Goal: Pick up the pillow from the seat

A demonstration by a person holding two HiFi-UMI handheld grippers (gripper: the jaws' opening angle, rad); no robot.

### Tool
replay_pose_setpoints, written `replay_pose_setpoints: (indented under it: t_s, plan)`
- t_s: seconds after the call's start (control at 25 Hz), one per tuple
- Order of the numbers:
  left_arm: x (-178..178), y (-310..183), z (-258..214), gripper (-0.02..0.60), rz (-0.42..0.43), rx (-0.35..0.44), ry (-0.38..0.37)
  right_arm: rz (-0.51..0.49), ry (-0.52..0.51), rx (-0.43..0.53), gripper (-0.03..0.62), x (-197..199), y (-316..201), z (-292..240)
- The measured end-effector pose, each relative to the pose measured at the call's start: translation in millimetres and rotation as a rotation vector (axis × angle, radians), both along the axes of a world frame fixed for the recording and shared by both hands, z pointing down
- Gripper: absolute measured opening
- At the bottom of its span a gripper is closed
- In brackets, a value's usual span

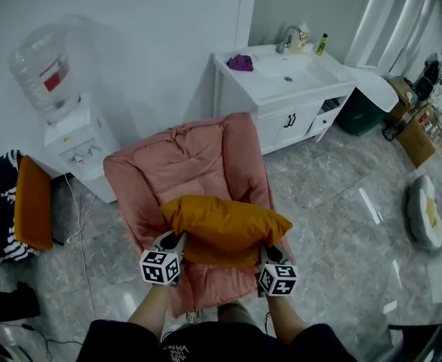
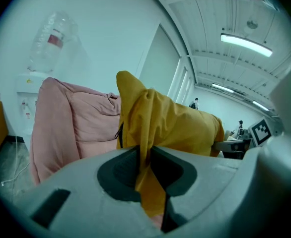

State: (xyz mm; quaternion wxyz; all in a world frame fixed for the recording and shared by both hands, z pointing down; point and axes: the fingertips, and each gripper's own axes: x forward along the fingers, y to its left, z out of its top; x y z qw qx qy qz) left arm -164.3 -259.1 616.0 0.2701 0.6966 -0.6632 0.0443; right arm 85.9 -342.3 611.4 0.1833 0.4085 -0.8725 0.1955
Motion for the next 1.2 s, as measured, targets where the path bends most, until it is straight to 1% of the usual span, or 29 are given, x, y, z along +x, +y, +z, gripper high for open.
replay_pose_setpoints:
  t_s: [0.28, 0.52, 0.68, 0.96, 1.08, 1.2]
  plan:
    - [2, 25, -22, 0.06, 0.029, 0.047, -0.026, 0.026, -0.02, 0.05, 0.023, 3, 29, -26]
    - [3, 43, -51, 0.055, 0.034, 0.095, -0.029, 0.046, -0.055, 0.109, 0.023, 6, 50, -60]
    - [5, 56, -73, 0.054, 0.057, 0.142, -0.045, 0.055, -0.077, 0.161, 0.021, 8, 66, -87]
    - [7, 75, -122, 0.048, 0.1, 0.248, -0.039, 0.075, -0.129, 0.254, 0.021, 13, 90, -137]
    - [8, 82, -148, 0.046, 0.122, 0.299, -0.063, 0.074, -0.151, 0.292, 0.021, 16, 100, -159]
    - [6, 90, -168, 0.046, 0.129, 0.328, -0.09, 0.069, -0.168, 0.324, 0.021, 14, 108, -178]
